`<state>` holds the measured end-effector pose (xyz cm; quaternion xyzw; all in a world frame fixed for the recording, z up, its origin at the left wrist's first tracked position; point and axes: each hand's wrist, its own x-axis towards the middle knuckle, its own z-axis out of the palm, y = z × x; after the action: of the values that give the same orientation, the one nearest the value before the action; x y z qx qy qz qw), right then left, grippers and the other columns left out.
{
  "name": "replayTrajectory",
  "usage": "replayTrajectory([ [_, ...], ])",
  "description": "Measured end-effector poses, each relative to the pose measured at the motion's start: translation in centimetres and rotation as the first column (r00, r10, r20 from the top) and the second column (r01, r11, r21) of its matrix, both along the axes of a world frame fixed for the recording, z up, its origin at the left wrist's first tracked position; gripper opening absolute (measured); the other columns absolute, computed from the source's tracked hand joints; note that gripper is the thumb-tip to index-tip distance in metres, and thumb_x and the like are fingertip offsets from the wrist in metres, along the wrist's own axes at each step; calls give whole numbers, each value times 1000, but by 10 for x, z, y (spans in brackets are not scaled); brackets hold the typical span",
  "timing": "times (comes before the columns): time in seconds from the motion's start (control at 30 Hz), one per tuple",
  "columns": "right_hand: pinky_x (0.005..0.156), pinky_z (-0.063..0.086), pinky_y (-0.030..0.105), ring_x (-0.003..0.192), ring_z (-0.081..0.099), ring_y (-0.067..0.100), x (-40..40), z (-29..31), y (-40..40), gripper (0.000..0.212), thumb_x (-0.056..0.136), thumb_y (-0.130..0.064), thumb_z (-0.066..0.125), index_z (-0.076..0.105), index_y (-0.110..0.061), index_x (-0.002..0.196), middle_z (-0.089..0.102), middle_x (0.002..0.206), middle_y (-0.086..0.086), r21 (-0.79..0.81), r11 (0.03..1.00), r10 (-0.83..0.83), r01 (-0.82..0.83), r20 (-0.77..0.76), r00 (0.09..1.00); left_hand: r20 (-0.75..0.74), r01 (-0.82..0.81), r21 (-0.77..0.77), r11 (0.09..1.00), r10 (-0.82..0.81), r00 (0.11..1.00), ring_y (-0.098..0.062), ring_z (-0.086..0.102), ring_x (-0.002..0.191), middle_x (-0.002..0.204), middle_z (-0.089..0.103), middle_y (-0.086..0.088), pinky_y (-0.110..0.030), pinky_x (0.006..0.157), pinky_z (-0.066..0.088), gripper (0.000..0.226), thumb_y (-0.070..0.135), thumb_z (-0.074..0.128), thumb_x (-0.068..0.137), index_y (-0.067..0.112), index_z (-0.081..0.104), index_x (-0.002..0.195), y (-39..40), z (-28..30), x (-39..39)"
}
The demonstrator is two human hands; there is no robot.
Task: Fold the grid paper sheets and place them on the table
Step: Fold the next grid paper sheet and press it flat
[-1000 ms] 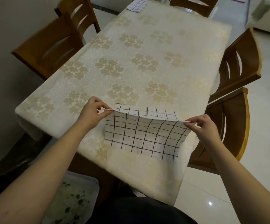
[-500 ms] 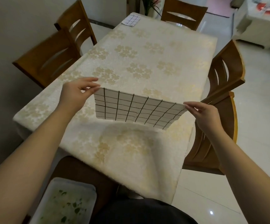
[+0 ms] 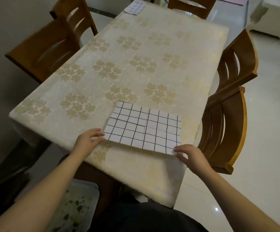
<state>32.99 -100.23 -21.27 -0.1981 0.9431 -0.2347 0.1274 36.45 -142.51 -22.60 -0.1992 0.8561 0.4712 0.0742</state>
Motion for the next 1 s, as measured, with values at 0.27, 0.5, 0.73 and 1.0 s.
replayTrajectory([
  [0.27,115,28,35,141,32,16,-5,-32,-58,57,97,-45,49,37,-22,148,38,154,-3,154,986,40,-70,187,981,354,-606,380,699,495,793,-22,65,86,111,59,-14,-33,75,53,34,25,52,101,4,49,128,26,-41,-5],
  [0.5,119,7,37,150,5,18,-25,-33,-115,64,101,-47,38,14,-27,156,8,164,-5,237,944,193,-227,160,968,325,-518,97,850,465,824,-27,66,89,105,66,-11,-42,82,57,36,24,64,91,17,53,125,35,-41,-20],
  [0.73,120,1,38,151,-3,19,-32,-50,-135,70,101,-53,30,1,-22,157,-4,164,-1,326,922,156,-209,184,971,371,-457,-122,881,467,802,-28,58,84,134,42,-17,-36,80,52,36,23,59,95,1,58,122,59,-31,-29],
  [1.0,119,0,37,151,-8,19,-27,-61,-138,81,88,-66,7,-2,-22,156,-10,164,-2,373,903,155,-214,181,971,279,-488,63,870,454,846,-15,60,78,99,65,-5,-28,64,50,21,30,64,92,13,55,100,56,-36,-20],
])
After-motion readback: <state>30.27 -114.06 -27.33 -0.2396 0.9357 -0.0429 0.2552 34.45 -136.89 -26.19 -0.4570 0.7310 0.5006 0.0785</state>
